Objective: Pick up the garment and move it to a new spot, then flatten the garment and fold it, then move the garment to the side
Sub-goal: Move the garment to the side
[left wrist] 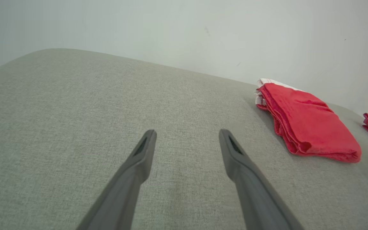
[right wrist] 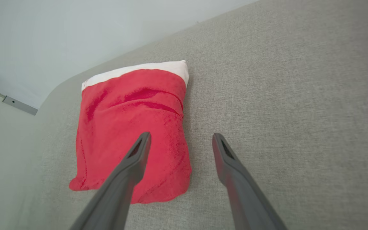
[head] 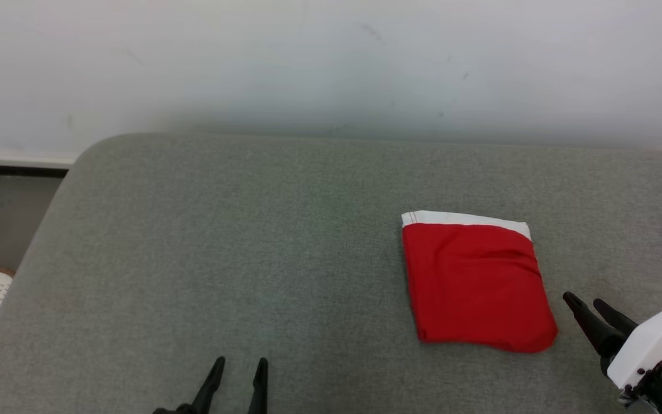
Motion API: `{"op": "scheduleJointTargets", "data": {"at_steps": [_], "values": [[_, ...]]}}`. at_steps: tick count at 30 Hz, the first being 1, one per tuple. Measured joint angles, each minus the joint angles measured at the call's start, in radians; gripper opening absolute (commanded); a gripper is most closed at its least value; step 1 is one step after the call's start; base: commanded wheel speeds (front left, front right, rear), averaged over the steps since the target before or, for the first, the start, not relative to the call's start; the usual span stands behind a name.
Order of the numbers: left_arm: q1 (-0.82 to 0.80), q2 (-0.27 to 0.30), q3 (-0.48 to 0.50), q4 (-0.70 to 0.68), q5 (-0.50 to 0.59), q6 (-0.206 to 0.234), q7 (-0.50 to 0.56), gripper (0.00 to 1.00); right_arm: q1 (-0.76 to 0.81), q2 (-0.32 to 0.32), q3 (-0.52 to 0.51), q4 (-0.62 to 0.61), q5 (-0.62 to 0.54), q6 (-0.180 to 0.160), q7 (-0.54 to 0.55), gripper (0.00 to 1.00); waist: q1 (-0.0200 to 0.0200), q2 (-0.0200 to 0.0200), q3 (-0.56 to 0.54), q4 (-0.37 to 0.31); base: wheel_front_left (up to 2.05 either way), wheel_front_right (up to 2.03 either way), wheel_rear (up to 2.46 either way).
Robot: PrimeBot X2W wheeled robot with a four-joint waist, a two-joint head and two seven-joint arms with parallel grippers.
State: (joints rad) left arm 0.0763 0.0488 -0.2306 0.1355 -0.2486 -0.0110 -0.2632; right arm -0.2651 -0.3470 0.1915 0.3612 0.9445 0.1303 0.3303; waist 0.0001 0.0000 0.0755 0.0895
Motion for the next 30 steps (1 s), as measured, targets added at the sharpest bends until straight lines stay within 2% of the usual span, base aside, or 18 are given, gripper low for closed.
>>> {"op": "scheduleJointTargets", "data": {"at_steps": [4,9,14,18,19,20,21,25,30], "values": [[-0.03,0.0,-0.031,0.011,-0.009,0.003,0.0,1.0,-0.075,-0.042,0.015,0.004,0.087,0.0,0.151,1.0,0.0,0.0,0.041,0.042,0.0,0.0,0.0],[-0.063,0.0,-0.065,0.016,-0.023,0.012,0.0,1.0,-0.136,-0.096,0.01,0.054,0.105,0.0,0.244,1.0,0.0,0.0,0.088,0.102,0.0,0.0,0.0],[-0.075,0.0,-0.088,0.023,-0.028,0.017,0.0,1.0,-0.171,-0.095,-0.006,0.117,0.13,0.0,0.289,1.0,0.0,0.0,0.128,0.16,0.0,0.0,0.0],[-0.078,0.0,-0.099,0.024,-0.033,0.024,0.0,1.0,-0.194,-0.063,-0.019,0.128,0.165,0.0,0.291,1.0,0.0,0.0,0.153,0.192,0.0,0.0,0.0],[-0.079,0.0,-0.099,0.024,-0.033,0.03,0.0,1.0,-0.198,-0.054,-0.017,0.128,0.17,0.0,0.29,0.82,0.0,0.0,0.157,0.196,0.0,0.0,0.0],[-0.079,0.0,-0.1,0.024,-0.034,0.03,0.0,1.0,-0.199,-0.049,-0.014,0.124,0.174,0.0,0.286,0.32,0.0001,0.0,0.161,0.199,0.0,0.0,0.0],[-0.08,0.0,-0.101,0.023,-0.035,0.031,0.0,1.0,-0.199,-0.044,-0.014,0.123,0.178,0.0,0.278,0.0,0.0,0.0,0.163,0.199,0.0,0.0,0.0],[-0.084,0.0,-0.098,0.024,-0.036,0.038,0.0,1.0,-0.197,-0.034,0.004,0.111,0.186,0.0,0.261,0.0,0.0,0.0,0.158,0.18,0.0,0.0,0.0],[-0.088,0.0,-0.086,0.023,-0.036,0.037,0.0,1.0,-0.197,-0.059,0.022,0.092,0.185,0.0,0.24,0.0,0.0,0.0,0.149,0.131,0.0,0.0,0.0]]}}
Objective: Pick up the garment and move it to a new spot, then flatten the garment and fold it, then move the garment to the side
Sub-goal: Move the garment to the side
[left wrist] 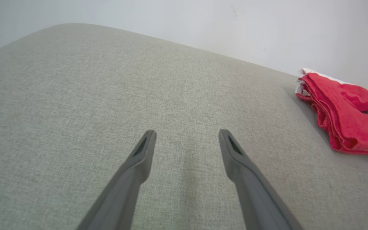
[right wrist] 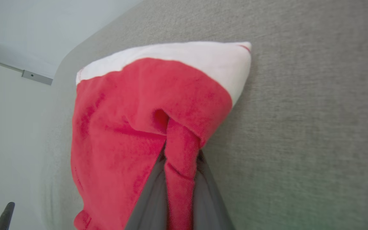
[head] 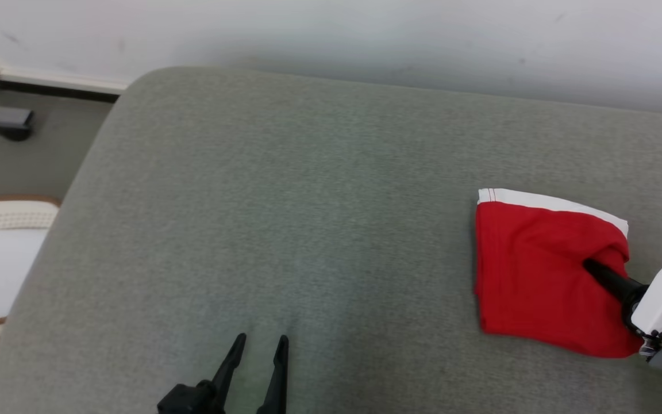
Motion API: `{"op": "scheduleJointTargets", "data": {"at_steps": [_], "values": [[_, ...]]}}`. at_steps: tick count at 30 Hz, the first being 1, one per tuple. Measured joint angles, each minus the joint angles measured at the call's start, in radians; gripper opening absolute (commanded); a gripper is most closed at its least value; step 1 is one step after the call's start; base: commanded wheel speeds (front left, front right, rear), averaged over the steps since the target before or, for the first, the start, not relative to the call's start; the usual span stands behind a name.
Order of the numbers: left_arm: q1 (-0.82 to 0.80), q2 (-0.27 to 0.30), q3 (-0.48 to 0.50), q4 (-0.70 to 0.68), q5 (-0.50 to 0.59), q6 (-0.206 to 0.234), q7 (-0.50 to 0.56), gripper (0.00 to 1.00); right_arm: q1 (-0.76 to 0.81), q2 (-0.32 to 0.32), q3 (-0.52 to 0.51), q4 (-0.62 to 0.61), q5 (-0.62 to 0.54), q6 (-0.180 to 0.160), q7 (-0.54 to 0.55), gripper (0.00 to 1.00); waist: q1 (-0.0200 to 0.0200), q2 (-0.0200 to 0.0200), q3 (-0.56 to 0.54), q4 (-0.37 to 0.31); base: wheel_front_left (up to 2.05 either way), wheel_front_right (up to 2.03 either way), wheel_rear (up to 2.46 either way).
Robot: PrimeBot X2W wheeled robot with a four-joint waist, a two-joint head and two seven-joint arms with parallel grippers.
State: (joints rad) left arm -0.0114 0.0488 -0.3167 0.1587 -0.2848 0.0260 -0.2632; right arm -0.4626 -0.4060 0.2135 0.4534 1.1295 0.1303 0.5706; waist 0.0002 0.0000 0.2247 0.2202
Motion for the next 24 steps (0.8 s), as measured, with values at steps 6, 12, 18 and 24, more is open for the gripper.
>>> {"op": "scheduleJointTargets", "data": {"at_steps": [6,12,18,24], "values": [[-0.004,0.0,0.019,-0.005,0.006,-0.007,0.0,1.0,-0.018,-0.075,0.029,-0.023,-0.037,0.0,-0.007,0.0,-0.0001,0.0,-0.007,-0.093,0.0,0.0,0.0],[-0.037,0.0,0.028,-0.007,0.023,-0.018,0.0,1.0,-0.082,-0.179,0.009,-0.057,-0.068,0.0,0.015,0.0,-0.0001,0.0,0.014,-0.196,0.0,0.0,0.0],[-0.082,0.0,0.032,0.001,0.042,-0.036,0.0,1.0,-0.149,-0.261,-0.033,-0.048,-0.105,0.0,0.039,0.0,-0.0001,0.0,0.087,-0.266,0.0,0.0,0.0],[-0.139,0.0,0.029,0.008,0.058,-0.048,-0.001,1.0,-0.196,-0.324,-0.072,-0.008,-0.18,0.0,0.074,0.0,-0.0001,0.0,0.173,-0.301,0.0,0.0,0.0]]}}
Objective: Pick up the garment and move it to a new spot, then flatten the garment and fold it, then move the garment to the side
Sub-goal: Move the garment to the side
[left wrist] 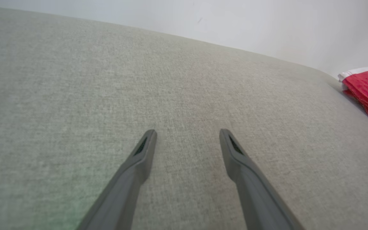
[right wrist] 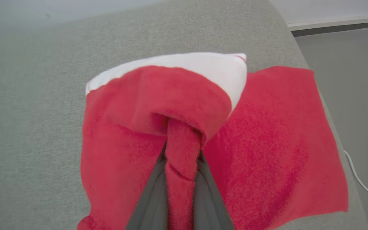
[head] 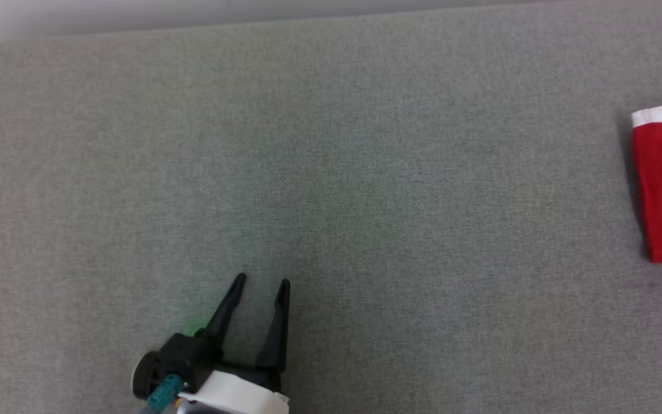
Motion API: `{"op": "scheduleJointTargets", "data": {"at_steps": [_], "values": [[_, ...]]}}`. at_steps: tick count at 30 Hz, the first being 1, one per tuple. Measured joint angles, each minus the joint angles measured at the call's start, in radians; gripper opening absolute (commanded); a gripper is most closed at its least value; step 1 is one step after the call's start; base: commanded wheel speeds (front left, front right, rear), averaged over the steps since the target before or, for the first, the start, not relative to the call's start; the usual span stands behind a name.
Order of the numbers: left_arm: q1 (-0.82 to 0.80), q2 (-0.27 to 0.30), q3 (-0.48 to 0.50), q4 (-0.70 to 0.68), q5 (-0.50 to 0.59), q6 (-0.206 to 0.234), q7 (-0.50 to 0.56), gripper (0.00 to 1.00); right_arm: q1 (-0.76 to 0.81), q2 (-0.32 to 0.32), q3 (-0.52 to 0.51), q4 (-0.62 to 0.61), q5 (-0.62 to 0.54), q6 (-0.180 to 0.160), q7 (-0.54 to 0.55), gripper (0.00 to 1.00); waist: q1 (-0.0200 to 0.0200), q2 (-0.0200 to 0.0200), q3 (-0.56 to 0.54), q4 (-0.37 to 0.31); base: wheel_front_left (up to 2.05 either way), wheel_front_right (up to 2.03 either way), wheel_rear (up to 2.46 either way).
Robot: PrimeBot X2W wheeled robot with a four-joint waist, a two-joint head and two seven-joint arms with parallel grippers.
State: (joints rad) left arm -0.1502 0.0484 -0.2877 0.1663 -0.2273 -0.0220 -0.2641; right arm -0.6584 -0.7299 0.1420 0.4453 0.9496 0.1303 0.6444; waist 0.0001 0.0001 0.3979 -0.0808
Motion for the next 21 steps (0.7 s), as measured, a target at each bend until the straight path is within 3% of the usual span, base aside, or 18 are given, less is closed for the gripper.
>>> {"op": "scheduleJointTargets", "data": {"at_steps": [5,7,8,14,21], "values": [[-0.021,-0.001,0.005,0.002,0.016,-0.003,-0.002,1.0,-0.004,-0.036,-0.016,0.037,-0.081,0.0,0.017,0.02,-0.0001,0.0,0.038,0.0,0.0,0.0,0.0],[-0.023,-0.002,0.009,0.005,0.019,-0.004,-0.002,1.0,0.0,-0.047,-0.018,0.053,-0.13,0.0,0.004,0.44,-0.0001,0.0,0.038,0.005,0.0,0.0,0.0],[-0.023,-0.002,0.013,0.007,0.021,-0.004,-0.002,1.0,0.001,-0.054,-0.019,0.065,-0.167,0.001,-0.007,1.0,-0.0001,0.0,0.037,0.006,0.0,0.0,0.0],[-0.012,-0.002,0.036,0.016,0.029,-0.006,-0.001,1.0,0.03,-0.036,-0.038,0.138,-0.314,0.001,-0.099,1.0,-0.0001,0.0,0.009,0.009,0.0,0.0,0.0],[0.041,0.0,0.064,0.008,0.023,0.004,0.0,1.0,0.116,0.025,-0.074,0.082,-0.392,0.001,-0.321,1.0,-0.0001,0.0,-0.074,0.01,0.0,0.0,0.0]]}}
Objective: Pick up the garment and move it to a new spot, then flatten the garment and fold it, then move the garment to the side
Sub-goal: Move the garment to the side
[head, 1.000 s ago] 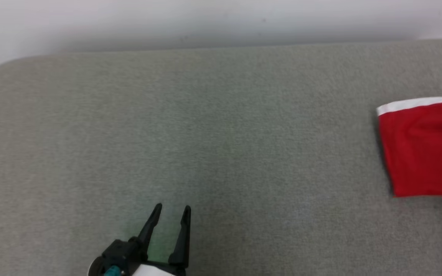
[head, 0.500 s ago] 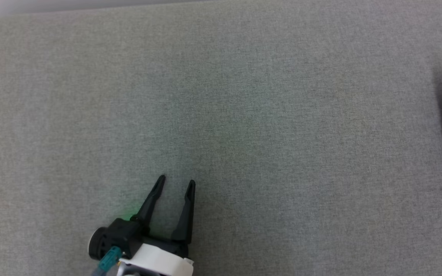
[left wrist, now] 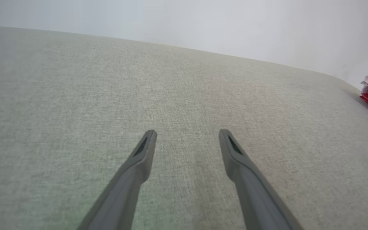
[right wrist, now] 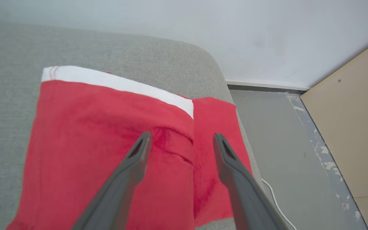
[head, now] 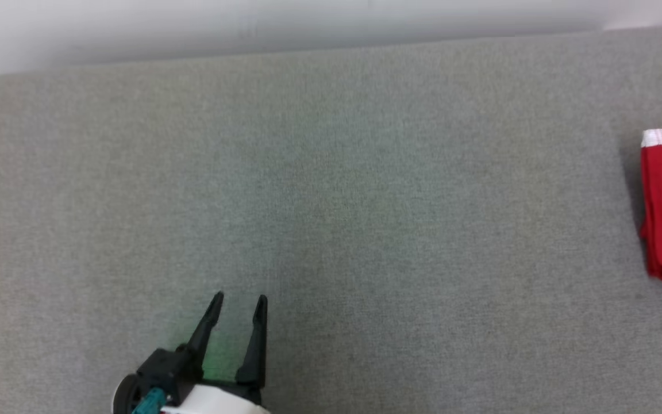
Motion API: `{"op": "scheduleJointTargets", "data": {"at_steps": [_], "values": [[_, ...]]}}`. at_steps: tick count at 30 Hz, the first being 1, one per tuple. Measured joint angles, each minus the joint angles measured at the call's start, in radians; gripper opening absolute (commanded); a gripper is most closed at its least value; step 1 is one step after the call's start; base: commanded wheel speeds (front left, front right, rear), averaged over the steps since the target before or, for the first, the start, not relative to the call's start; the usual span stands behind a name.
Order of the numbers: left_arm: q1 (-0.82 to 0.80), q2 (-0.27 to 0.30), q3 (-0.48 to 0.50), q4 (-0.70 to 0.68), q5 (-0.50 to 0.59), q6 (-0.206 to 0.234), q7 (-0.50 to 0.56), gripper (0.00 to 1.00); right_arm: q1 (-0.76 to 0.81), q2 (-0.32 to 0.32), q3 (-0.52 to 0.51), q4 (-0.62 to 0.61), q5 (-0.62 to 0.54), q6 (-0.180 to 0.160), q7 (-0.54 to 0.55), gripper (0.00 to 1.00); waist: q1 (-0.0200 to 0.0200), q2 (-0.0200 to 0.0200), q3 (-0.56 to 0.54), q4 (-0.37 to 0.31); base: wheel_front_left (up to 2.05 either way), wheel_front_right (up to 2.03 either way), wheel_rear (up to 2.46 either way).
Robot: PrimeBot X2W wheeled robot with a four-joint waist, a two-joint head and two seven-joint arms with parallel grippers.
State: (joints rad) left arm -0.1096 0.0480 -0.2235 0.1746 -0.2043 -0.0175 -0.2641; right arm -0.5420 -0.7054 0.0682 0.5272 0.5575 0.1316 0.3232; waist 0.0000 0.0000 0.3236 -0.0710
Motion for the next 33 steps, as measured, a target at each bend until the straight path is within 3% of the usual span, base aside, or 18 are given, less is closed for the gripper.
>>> {"op": "scheduleJointTargets", "data": {"at_steps": [5,10,16,22,33], "values": [[0.056,0.0,0.025,-0.005,-0.009,0.019,0.0,1.0,0.11,0.053,-0.05,-0.092,-0.048,0.0,-0.15,1.0,-0.0001,0.0,-0.084,0.0,0.0,0.0,0.0],[0.112,0.0,0.044,-0.001,-0.011,0.054,0.0,1.0,0.253,0.159,-0.091,-0.181,-0.153,0.0,-0.28,1.0,-0.0001,0.0,-0.174,0.002,0.0,0.0,0.0],[0.187,0.0,0.069,-0.014,0.003,0.064,0.0,1.0,0.407,0.3,-0.12,-0.254,-0.253,0.0,-0.402,1.0,-0.0002,0.0,-0.275,0.012,0.0,0.0,0.0],[0.226,0.0,0.085,-0.01,0.023,0.057,0.0,1.0,0.504,0.411,-0.137,-0.257,-0.337,0.0,-0.522,1.0,-0.0002,0.0,-0.333,0.036,0.0,0.0,0.0],[0.283,0.0,0.09,-0.019,0.036,0.04,0.0,1.0,0.605,0.567,-0.097,-0.185,-0.435,0.0,-0.578,1.0,-0.0002,0.0,-0.393,0.052,0.0,0.0,0.0]]}}
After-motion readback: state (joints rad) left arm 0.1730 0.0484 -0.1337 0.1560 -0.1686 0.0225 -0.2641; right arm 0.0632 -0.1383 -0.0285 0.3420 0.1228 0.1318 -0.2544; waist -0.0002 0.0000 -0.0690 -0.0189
